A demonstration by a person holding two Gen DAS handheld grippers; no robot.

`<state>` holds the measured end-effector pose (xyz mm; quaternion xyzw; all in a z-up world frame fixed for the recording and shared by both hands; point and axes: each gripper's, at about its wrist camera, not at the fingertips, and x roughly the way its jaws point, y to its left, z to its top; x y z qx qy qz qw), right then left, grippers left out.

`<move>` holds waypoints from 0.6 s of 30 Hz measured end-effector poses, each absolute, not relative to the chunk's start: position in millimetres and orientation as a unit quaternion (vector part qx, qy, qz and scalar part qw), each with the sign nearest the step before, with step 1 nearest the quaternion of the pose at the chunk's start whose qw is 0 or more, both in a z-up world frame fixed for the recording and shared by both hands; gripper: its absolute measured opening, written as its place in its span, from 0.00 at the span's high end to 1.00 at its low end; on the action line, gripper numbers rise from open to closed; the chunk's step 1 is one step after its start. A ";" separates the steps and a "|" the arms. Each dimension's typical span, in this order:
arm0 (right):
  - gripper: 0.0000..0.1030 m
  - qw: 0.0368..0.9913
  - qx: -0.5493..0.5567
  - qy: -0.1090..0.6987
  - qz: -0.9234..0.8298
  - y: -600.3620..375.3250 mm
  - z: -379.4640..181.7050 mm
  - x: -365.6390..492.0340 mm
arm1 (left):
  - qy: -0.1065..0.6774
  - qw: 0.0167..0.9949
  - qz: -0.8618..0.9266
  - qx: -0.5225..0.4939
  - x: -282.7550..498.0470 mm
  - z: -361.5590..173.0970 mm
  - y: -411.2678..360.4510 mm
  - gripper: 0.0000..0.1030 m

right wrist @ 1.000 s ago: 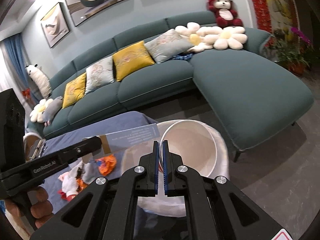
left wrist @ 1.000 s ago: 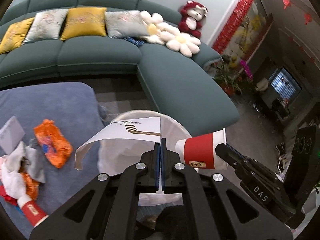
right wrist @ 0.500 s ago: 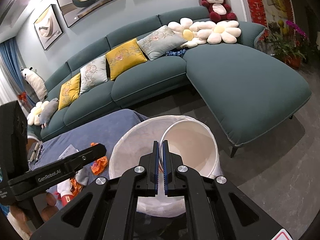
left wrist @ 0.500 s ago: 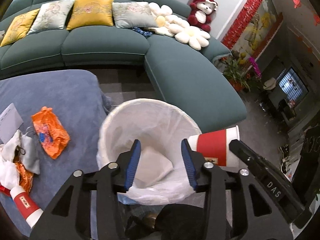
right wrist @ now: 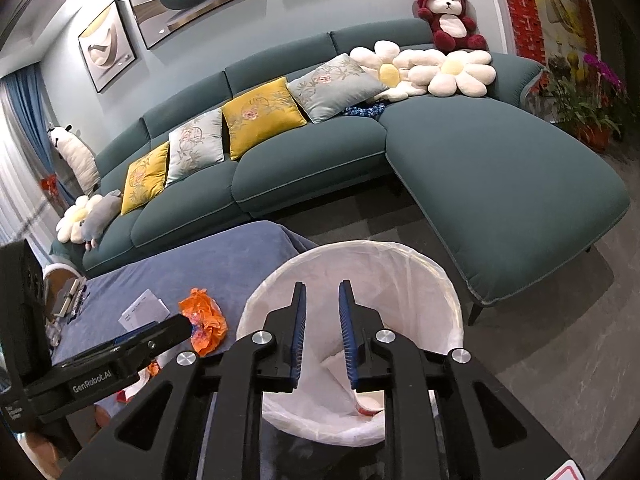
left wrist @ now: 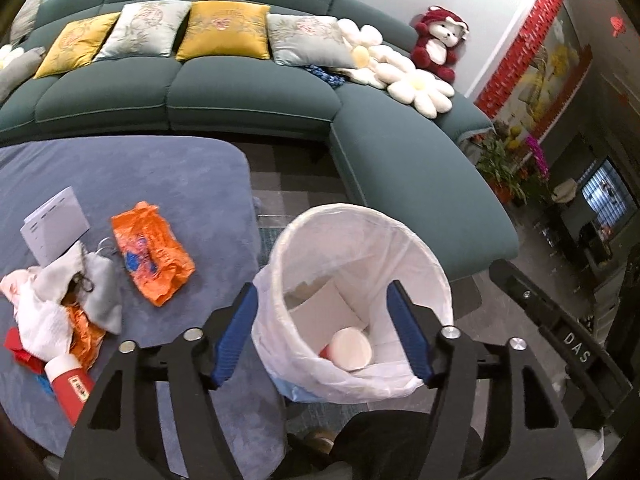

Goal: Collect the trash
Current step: 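Grasp the upright red paper cup with the left tool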

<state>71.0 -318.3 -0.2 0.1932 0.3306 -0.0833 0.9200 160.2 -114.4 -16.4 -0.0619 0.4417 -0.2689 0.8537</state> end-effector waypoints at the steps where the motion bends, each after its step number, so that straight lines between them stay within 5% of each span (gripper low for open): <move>1: 0.83 0.921 0.192 0.330 -0.082 -316.3 1.2 71.6 | 0.439 0.857 -0.262 -0.062 159.2 -15.5 -110.9 0.34; 18: 0.75 0.926 0.153 0.346 -0.025 -234.5 14.9 71.7 | 0.439 0.884 -0.144 -0.072 137.8 -22.5 -11.5 0.19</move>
